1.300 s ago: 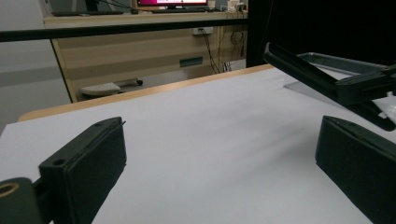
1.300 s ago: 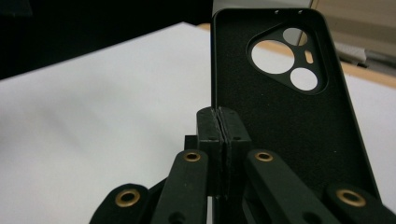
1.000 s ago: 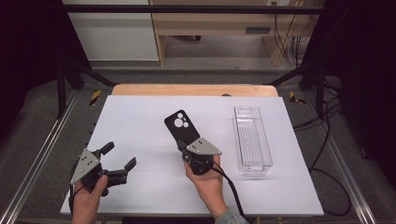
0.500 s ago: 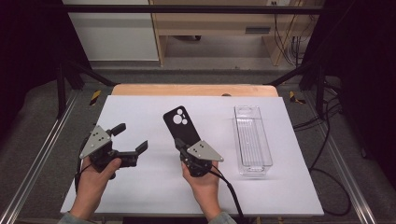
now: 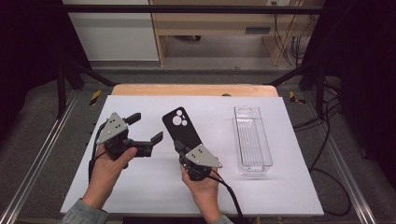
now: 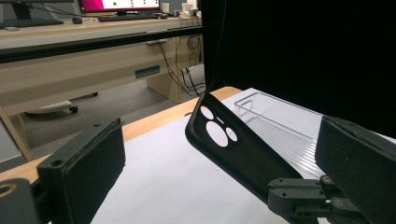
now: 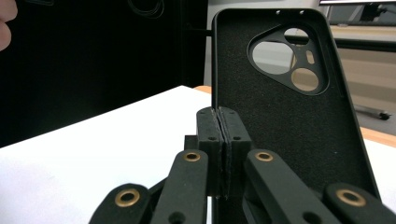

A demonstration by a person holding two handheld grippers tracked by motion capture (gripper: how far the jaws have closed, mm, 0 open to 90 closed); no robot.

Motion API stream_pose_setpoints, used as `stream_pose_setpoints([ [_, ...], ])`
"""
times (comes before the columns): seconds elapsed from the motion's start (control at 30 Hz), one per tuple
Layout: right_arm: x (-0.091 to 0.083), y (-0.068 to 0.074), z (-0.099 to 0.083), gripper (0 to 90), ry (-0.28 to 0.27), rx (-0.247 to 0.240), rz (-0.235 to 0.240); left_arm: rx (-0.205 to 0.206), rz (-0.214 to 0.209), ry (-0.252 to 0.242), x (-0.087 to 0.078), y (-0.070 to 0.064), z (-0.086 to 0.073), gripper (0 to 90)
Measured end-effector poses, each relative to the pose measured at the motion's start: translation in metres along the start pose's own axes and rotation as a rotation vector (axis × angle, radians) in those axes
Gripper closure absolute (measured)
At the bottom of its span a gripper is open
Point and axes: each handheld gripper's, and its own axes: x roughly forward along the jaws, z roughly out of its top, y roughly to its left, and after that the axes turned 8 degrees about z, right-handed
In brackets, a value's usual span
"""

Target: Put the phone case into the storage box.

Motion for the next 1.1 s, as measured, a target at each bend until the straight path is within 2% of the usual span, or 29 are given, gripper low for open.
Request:
stream_pose_setpoints([
  [0.13,-0.002,0.001,0.002,88.9,-0.012,-0.012,-0.007,-0.004,-0.007,-0.001,0.003,-0.003,0.003,1.7],
  [0.43,-0.002,0.001,-0.003,88.9,-0.012,0.0,-0.004,-0.022,-0.008,-0.011,0.005,-0.004,0.006,1.6],
  [0.6,-0.002,0.003,-0.006,88.9,-0.012,0.0,-0.001,-0.028,-0.007,-0.016,0.005,-0.002,0.008,1.6],
  [0.63,-0.002,0.003,-0.006,88.9,-0.012,-0.002,0.0,-0.04,-0.009,-0.018,0.005,-0.002,0.008,1.6],
  [1.0,-0.001,0.007,-0.008,88.9,-0.021,-0.002,0.008,-0.045,-0.002,-0.033,0.004,0.0,0.01,1.8],
  [1.1,0.0,0.01,-0.01,88.9,-0.02,0.0,0.015,-0.059,-0.001,-0.033,0.005,0.002,0.009,2.1],
])
